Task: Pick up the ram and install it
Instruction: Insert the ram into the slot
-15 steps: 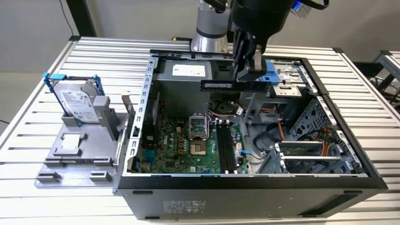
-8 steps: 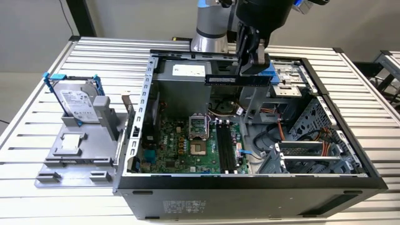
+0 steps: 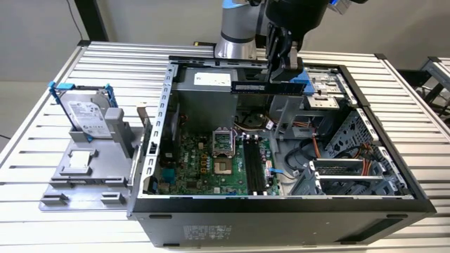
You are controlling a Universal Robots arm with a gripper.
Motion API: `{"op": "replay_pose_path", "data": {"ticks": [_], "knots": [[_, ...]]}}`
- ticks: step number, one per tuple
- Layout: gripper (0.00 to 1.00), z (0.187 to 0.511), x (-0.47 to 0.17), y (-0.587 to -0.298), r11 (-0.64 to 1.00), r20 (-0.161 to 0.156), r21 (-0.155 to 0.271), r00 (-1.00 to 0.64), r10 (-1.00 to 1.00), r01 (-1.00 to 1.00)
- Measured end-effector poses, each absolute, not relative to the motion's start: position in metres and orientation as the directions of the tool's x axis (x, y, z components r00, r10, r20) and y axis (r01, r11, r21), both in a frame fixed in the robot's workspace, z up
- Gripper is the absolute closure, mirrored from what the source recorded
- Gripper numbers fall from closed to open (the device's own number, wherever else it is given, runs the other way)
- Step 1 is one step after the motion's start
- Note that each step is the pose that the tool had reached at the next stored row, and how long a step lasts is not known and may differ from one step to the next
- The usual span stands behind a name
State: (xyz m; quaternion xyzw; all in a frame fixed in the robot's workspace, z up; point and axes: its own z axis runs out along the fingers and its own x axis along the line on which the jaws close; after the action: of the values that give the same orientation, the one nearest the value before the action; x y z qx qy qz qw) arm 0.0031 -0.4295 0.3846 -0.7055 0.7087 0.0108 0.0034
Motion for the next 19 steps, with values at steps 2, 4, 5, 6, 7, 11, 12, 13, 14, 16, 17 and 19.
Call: {"op": "replay_pose_path", "data": {"ticks": [2, 4, 5, 6, 7, 11, 12, 13, 14, 16, 17, 19], "knots": [[1.00, 0.3846, 0.0031, -0.4295, 0.004, -0.020, 0.011, -0.005, -1.000, -1.000], [1.00, 0.3846, 0.0031, -0.4295, 0.004, -0.020, 0.011, -0.005, -1.000, -1.000], [1.00, 0.3846, 0.0031, -0.4295, 0.004, -0.020, 0.011, -0.005, -1.000, -1.000], [1.00, 0.3846, 0.0031, -0.4295, 0.004, -0.020, 0.011, -0.005, -1.000, -1.000], [1.00, 0.3846, 0.0031, -0.4295, 0.004, -0.020, 0.011, -0.005, -1.000, -1.000], [1.00, 0.3846, 0.0031, -0.4295, 0.004, -0.020, 0.011, -0.005, -1.000, -1.000], [1.00, 0.3846, 0.0031, -0.4295, 0.004, -0.020, 0.011, -0.004, -1.000, -1.000], [1.00, 0.3846, 0.0031, -0.4295, 0.006, -0.020, 0.011, -0.006, -1.000, -1.000], [1.00, 0.3846, 0.0031, -0.4295, 0.014, -0.020, 0.011, -0.014, -1.000, -1.000], [1.00, 0.3845, 0.0031, -0.4294, 0.044, -0.020, 0.011, -0.044, -0.999, -0.999], [1.00, 0.3846, 0.0031, -0.4295, 0.062, -0.020, 0.011, -0.062, -0.998, -0.998], [1.00, 0.3846, 0.0031, -0.4295, 0.096, -0.020, 0.011, -0.096, -0.995, -0.995]]}}
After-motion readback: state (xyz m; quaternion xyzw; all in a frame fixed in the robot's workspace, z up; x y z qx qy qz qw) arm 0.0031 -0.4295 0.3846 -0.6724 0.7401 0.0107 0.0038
